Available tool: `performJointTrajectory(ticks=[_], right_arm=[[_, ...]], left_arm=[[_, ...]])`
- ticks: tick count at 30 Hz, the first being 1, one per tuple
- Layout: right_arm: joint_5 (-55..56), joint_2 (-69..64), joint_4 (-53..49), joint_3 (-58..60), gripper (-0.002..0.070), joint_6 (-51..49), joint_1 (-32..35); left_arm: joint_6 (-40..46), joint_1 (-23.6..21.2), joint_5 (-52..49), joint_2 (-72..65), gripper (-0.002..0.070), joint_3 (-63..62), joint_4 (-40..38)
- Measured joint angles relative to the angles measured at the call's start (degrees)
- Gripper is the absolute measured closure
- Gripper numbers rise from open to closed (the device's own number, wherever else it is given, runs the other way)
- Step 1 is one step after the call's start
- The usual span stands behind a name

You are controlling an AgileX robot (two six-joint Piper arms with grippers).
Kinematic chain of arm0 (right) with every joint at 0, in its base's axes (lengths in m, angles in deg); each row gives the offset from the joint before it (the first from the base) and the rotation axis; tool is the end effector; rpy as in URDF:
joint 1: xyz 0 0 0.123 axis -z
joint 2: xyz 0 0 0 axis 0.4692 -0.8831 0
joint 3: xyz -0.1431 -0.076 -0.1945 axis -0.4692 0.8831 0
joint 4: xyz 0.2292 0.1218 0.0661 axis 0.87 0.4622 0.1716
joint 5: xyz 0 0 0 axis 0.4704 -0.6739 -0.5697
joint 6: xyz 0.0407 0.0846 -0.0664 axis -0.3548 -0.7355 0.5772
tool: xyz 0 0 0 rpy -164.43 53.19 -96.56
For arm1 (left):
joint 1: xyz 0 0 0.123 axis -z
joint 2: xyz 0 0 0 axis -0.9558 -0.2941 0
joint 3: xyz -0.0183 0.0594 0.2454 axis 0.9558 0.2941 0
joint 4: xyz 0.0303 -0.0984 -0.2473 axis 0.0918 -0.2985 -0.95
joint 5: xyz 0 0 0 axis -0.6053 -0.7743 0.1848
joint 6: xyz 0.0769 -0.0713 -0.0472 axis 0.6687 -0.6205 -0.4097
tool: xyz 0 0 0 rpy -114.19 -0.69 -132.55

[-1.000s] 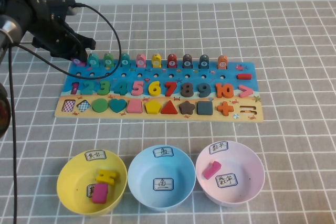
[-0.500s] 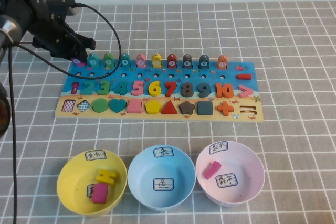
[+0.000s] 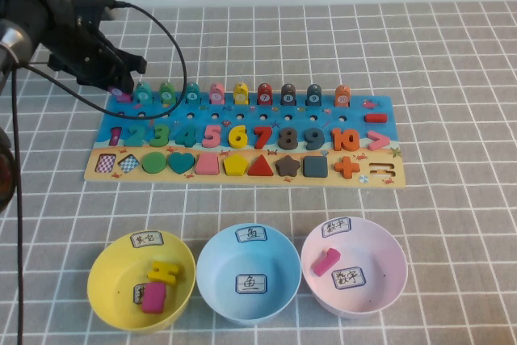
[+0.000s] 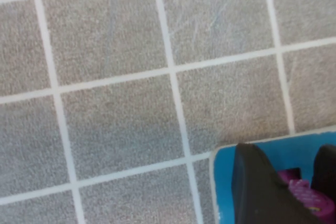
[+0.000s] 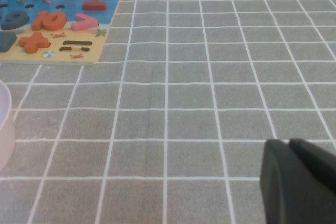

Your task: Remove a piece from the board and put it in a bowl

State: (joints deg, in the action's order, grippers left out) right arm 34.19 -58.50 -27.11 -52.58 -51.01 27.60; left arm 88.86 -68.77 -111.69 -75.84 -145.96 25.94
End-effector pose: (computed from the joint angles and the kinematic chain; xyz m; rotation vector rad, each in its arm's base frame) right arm 0.1234 0.0072 0.1624 0.0062 1.8907 0.0921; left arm 0.5401 -0.0570 0.1553 0.2570 2.6410 -0.2060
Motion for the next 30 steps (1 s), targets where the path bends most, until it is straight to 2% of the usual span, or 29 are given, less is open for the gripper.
performJointTrajectory(ticks=[17, 30], right_arm=[[0.0, 0.0, 0.0, 0.0, 0.0694, 0.0, 0.0], [0.0, 0.0, 0.0, 0.0, 0.0694, 0.0, 0.0]], left_arm=[[-1.0, 0.0, -8.8, 2.3, 0.0488, -2.7, 2.3], [-2.3, 0.0, -10.3, 17.7, 0.0488, -2.5, 3.7]])
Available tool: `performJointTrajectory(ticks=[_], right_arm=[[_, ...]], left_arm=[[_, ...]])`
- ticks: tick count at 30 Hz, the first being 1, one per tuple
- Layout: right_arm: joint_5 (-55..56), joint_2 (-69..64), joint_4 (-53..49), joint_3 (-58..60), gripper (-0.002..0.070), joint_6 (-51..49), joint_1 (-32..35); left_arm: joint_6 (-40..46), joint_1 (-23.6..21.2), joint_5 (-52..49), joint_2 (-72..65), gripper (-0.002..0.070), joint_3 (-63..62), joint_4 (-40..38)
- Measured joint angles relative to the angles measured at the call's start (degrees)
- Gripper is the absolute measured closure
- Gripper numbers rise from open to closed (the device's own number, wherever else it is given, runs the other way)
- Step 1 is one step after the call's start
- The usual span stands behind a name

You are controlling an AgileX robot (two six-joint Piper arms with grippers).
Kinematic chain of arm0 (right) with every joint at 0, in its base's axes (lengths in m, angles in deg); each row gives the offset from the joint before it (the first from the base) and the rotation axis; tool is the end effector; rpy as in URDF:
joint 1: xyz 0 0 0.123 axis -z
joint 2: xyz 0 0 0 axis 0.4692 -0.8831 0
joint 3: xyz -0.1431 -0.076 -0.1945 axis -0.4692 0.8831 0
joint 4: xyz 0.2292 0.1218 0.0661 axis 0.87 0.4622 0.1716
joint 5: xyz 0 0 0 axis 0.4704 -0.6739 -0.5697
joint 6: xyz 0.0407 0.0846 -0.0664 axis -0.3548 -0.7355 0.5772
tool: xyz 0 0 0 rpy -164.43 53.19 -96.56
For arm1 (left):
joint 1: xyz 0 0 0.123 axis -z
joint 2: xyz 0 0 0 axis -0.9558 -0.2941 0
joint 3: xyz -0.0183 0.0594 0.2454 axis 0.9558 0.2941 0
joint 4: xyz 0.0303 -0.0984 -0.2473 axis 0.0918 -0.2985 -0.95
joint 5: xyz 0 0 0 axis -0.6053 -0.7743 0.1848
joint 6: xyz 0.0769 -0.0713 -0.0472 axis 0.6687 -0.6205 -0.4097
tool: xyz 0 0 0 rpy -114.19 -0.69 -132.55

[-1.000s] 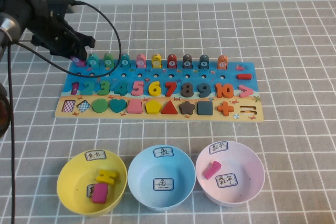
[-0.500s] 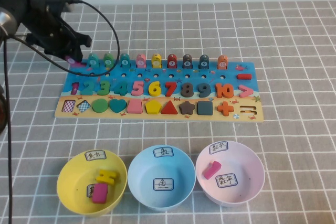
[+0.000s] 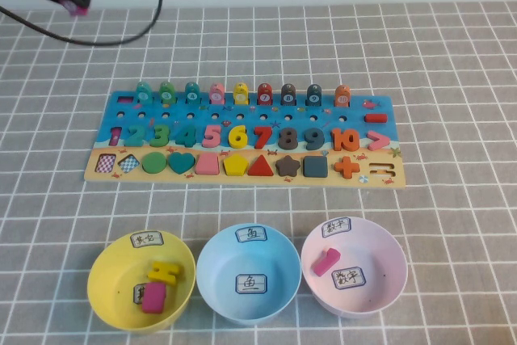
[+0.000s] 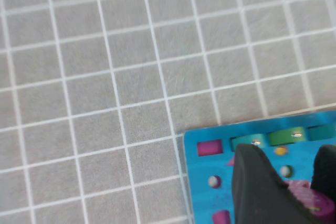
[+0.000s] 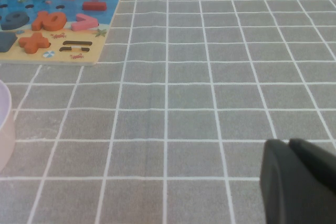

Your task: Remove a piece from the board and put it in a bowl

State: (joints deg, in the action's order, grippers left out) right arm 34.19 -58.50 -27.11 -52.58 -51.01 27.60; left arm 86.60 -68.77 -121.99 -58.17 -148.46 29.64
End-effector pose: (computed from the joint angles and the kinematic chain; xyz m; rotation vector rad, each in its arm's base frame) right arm 0.1234 0.0072 0.1624 0.0062 1.8907 0.0921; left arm 0.4893 -0.0479 0.3183 0.2529 2.4772 -0.1272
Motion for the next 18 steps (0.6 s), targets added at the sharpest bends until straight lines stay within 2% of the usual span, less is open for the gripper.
performJointTrajectory(ticks=[10, 13, 18], right_arm=[[0.0, 0.0, 0.0, 0.0, 0.0694, 0.0, 0.0], [0.0, 0.0, 0.0, 0.0, 0.0694, 0.0, 0.0], [0.0, 0.0, 0.0, 0.0, 0.0694, 0.0, 0.0]], left_arm=[[-0.2, 0.6, -0.3, 23.3, 0.0488, 23.6, 0.2], [-0.2, 3.1, -0.3, 29.4, 0.0488, 31.0, 0.3], [-0.2, 9.8, -0.3, 37.9, 0.0488, 45.6, 0.2]])
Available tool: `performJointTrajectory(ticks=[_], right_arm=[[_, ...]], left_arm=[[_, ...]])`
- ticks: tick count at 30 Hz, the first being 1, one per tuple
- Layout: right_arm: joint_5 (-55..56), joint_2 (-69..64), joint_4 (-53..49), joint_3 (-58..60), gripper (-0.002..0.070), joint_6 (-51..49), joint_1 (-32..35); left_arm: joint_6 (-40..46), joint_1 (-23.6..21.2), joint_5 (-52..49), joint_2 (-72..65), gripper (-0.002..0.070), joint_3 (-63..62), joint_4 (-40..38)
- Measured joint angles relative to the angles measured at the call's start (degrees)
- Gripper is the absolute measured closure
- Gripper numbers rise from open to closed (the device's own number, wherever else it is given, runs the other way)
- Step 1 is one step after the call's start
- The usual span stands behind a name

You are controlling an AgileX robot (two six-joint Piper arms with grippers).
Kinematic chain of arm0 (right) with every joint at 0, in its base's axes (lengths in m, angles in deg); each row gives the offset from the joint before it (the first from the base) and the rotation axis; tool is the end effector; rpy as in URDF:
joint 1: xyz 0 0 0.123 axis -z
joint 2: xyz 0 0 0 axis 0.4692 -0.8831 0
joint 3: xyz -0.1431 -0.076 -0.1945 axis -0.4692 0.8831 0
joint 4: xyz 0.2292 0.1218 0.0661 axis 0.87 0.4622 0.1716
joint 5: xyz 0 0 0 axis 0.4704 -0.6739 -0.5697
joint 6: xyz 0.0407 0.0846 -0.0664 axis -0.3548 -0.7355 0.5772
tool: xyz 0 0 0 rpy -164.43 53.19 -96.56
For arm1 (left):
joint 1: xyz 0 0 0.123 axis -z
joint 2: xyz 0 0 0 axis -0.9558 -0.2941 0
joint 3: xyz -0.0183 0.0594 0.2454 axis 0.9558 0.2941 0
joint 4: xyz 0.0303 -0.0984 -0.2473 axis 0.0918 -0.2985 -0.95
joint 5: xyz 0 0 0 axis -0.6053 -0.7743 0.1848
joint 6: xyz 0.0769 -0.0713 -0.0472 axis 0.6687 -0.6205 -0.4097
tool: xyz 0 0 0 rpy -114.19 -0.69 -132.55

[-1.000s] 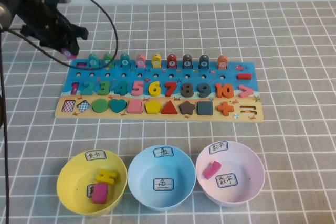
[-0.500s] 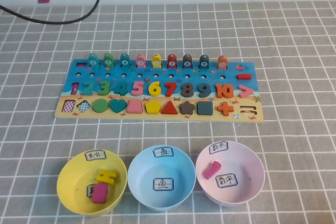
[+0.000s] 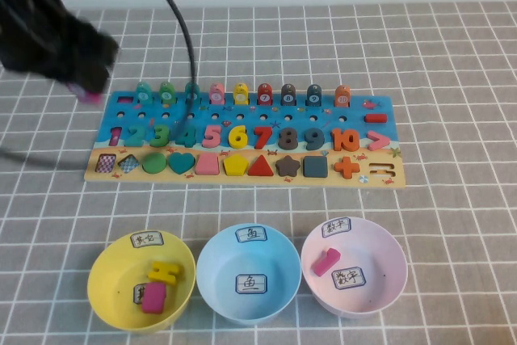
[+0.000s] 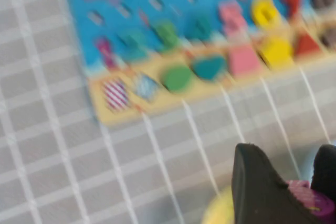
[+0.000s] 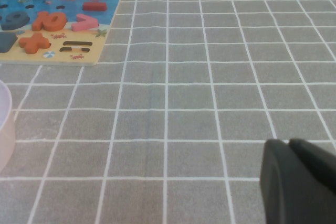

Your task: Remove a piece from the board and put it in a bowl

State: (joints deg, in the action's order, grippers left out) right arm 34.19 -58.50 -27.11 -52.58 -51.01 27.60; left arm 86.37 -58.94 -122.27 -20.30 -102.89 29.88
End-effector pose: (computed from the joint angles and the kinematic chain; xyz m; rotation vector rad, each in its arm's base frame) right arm 0.1234 0.0072 0.1624 0.0062 1.8907 0.0921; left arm 0.3280 -0.0940 0.3450 0.4766 2.5928 -0.1910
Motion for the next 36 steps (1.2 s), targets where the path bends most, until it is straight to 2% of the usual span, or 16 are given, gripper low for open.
performJointTrajectory(ticks=[6, 20, 23, 27, 33, 36], right_arm=[[0.0, 0.0, 0.0, 0.0, 0.0694, 0.0, 0.0], [0.0, 0.0, 0.0, 0.0, 0.0694, 0.0, 0.0], [0.0, 0.0, 0.0, 0.0, 0.0694, 0.0, 0.0], [0.0, 0.0, 0.0, 0.0, 0.0694, 0.0, 0.0], [0.0, 0.0, 0.0, 0.0, 0.0694, 0.0, 0.0], [0.0, 0.0, 0.0, 0.0, 0.0694, 0.0, 0.0]], left_arm=[[-0.2, 7.8, 2.4, 7.9, 0.0488, 14.2, -0.1], [-1.2, 26.7, 30.3, 12.5, 0.0488, 39.5, -0.6], [-4.1, 27.9, 35.6, 12.5, 0.0488, 42.5, -2.3], [-9.9, 28.0, 37.8, 11.5, 0.0488, 43.4, -2.9], [-19.9, 28.0, 37.8, 7.1, 0.0488, 42.5, -3.0], [-21.7, 28.0, 36.4, 4.3, 0.0488, 41.2, -3.0]])
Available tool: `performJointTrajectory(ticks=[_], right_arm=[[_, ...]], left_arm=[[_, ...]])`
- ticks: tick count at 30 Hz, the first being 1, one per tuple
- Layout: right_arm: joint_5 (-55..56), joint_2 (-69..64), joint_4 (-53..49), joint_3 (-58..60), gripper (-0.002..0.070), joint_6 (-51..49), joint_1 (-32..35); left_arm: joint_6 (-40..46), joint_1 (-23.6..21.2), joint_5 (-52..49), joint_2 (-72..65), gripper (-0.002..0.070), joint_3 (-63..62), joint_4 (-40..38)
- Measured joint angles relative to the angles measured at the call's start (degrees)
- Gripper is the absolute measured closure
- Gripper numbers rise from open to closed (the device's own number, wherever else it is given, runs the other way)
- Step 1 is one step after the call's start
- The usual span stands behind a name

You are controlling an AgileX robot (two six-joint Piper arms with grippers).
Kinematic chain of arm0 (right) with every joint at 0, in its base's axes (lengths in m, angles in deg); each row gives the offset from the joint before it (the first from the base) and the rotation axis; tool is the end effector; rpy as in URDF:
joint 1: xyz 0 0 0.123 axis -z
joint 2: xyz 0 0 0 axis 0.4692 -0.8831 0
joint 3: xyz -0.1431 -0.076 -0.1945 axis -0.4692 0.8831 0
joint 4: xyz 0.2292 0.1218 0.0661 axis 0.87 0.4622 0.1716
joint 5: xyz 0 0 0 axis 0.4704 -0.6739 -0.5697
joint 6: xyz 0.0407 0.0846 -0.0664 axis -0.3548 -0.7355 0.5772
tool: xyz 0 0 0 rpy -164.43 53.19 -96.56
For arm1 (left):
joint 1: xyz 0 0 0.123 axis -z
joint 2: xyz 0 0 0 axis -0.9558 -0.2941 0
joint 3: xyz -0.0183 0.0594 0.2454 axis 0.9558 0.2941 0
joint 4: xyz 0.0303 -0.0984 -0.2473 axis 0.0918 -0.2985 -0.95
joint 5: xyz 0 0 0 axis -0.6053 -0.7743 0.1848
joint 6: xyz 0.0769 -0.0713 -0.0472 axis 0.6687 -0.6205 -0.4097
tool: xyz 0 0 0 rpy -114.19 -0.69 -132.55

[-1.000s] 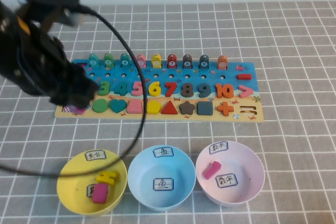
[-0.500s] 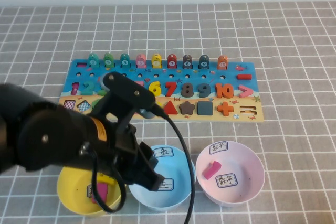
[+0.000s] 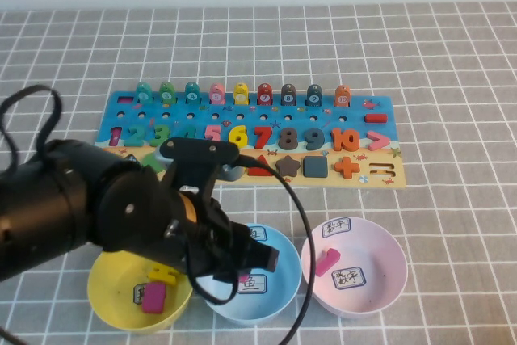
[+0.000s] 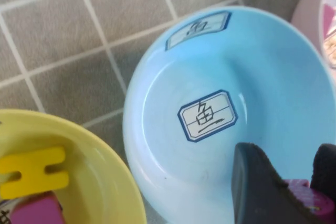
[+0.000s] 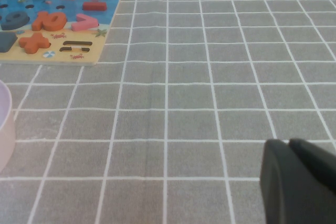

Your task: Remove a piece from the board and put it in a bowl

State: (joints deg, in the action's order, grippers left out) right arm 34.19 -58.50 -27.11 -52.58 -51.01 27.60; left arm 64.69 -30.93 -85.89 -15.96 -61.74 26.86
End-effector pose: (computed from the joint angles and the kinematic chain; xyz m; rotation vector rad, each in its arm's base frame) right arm 0.1234 0.0072 0.1624 0.0062 1.8907 0.0921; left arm 0.2248 -0.2168 0.1771 0.5029 2.6751 -0.4823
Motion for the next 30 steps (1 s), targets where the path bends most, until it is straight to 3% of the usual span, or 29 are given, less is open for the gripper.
performJointTrajectory(ticks=[19, 30], right_arm=[[0.0, 0.0, 0.0, 0.0, 0.0694, 0.0, 0.0], [0.0, 0.0, 0.0, 0.0, 0.0694, 0.0, 0.0]], left_arm=[[0.3, 0.0, -0.9, -10.8, 0.0475, -4.8, 0.0], [1.5, 0.0, -1.5, -11.1, 0.0312, -4.9, 0.0]])
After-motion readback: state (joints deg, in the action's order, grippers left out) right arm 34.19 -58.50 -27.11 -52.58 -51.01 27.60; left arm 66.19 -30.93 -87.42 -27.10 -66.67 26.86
